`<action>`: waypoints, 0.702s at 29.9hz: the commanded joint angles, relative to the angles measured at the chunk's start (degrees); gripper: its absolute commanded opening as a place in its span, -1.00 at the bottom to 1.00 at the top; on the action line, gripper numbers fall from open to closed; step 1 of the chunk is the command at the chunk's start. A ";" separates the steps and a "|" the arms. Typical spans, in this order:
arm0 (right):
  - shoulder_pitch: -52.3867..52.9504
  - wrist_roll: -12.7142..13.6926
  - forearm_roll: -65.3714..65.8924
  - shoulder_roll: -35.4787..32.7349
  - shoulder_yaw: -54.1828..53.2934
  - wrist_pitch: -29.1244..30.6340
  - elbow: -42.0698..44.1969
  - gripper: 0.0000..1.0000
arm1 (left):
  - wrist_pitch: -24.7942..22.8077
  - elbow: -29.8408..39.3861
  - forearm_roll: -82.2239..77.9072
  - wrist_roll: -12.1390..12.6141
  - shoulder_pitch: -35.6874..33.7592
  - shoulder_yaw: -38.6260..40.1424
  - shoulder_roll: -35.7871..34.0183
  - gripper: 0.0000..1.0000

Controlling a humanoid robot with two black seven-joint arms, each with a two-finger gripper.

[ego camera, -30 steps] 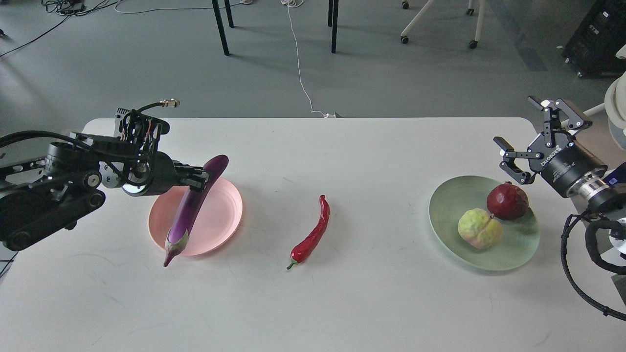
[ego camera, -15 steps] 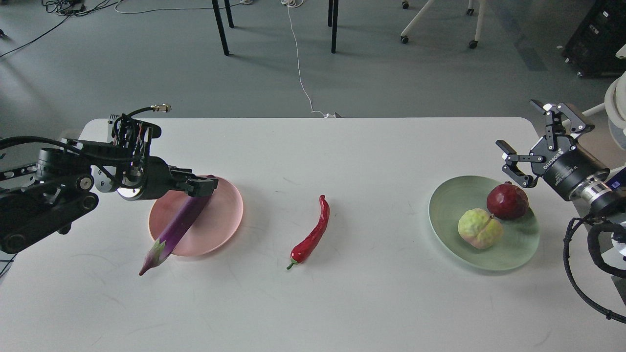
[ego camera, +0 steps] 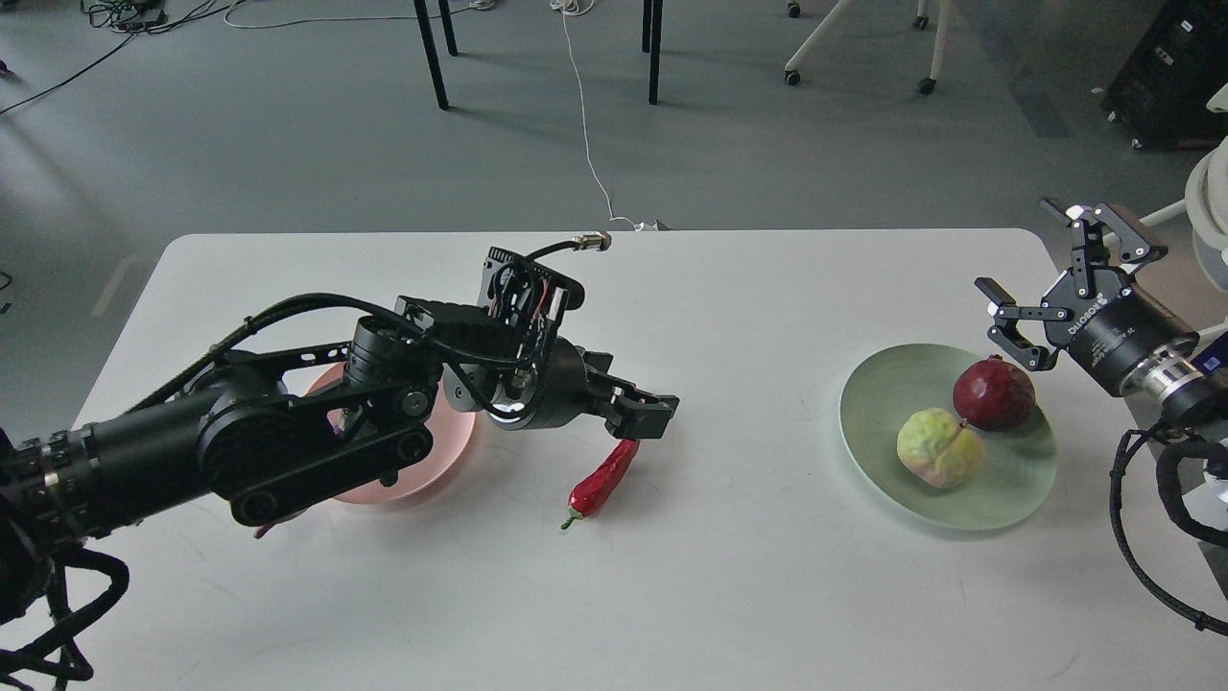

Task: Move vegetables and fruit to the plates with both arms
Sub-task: 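Reach the left gripper to the red chili and grasp it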

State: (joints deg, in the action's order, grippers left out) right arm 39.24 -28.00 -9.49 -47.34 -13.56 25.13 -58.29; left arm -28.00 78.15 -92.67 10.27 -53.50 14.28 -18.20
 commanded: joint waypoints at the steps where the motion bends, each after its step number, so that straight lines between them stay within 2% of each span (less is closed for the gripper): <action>1: -0.48 0.00 0.00 -0.03 -0.15 0.00 0.28 0.97 | 0.00 -4.05 -1.98 0.28 0.15 -2.15 4.39 0.90; 9: -0.49 0.00 0.00 -0.03 -0.24 0.00 0.20 0.97 | 0.14 -9.59 -4.36 0.63 0.85 -6.54 8.79 0.87; 15: -0.57 0.00 0.00 -0.20 -0.24 0.00 0.46 0.97 | 0.14 -11.17 -5.68 0.55 0.94 -6.72 9.32 0.69; 18: -0.57 0.00 0.00 -0.38 -0.16 0.00 0.37 0.97 | 0.14 -11.62 -5.68 0.54 0.85 -6.72 9.32 0.40; 21: -0.66 0.00 0.00 -0.38 -0.24 0.00 0.37 0.97 | 0.14 -11.70 -5.77 0.81 1.03 -6.81 9.32 -0.07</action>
State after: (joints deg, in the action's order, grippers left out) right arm 38.66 -28.00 -9.49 -47.71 -13.80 25.13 -57.91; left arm -27.81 66.59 -98.36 10.86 -52.57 7.54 -8.87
